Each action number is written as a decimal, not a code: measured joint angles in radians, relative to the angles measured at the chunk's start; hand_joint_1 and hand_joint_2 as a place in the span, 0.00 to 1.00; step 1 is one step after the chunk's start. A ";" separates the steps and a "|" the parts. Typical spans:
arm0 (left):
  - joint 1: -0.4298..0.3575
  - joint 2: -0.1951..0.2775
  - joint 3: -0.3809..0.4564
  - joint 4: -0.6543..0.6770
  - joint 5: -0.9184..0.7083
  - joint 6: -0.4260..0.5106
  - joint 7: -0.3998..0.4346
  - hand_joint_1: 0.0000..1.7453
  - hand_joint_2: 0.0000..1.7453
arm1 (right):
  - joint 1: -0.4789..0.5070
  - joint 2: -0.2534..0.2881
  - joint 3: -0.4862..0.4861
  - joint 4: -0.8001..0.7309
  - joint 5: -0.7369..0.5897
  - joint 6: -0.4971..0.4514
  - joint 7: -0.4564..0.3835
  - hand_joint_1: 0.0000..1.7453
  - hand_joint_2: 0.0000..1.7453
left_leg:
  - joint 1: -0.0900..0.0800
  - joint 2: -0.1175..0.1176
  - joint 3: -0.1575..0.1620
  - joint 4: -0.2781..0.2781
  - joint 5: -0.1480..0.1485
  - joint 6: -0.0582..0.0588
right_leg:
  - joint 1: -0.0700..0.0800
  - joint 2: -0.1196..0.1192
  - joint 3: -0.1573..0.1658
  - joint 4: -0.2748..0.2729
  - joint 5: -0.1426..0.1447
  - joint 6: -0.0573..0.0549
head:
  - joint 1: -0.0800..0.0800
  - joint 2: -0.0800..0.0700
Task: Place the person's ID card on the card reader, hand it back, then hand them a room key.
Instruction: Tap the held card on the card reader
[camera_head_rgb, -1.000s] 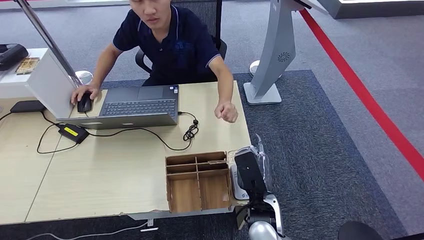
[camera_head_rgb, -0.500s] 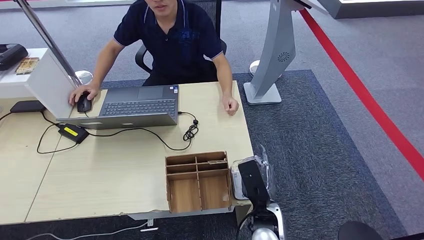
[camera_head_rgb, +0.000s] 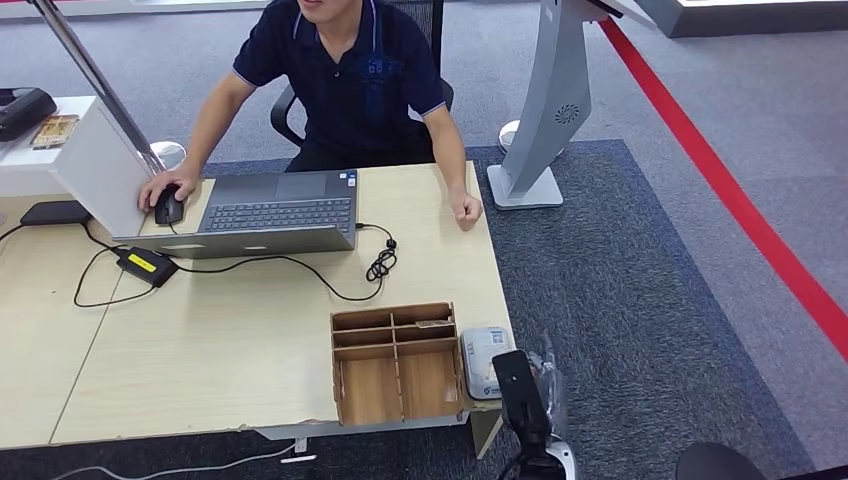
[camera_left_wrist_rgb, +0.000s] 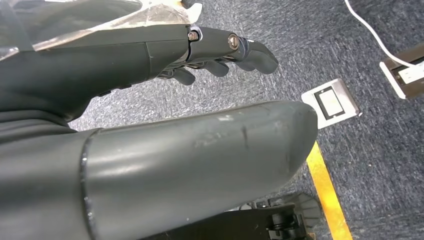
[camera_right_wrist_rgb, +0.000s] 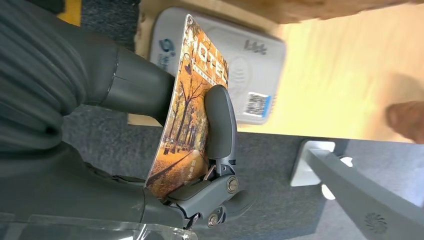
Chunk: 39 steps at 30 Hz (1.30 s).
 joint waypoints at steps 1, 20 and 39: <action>0.000 0.000 0.000 0.000 0.002 0.000 0.001 0.00 0.00 | 0.006 0.003 -0.004 0.008 -0.002 0.000 0.000 1.00 1.00 | 0.000 0.000 0.000 0.000 0.000 0.000 | 0.000 0.000 0.000 0.000 0.000 0.000 | 0.000 0.000; -0.002 0.004 0.000 0.002 0.016 0.003 0.000 0.00 0.00 | 0.031 0.067 -0.024 0.149 -0.024 0.000 -0.046 1.00 1.00 | 0.001 0.001 0.002 0.000 0.000 0.000 | 0.001 0.000 0.001 0.000 0.000 0.000 | 0.000 0.000; -0.003 0.005 0.000 0.006 0.015 0.002 -0.001 0.00 0.00 | 0.014 0.063 -0.039 0.099 0.034 -0.003 -0.025 1.00 1.00 | 0.000 0.001 0.002 0.000 0.001 0.000 | 0.001 0.000 0.002 0.000 0.001 -0.001 | 0.000 0.000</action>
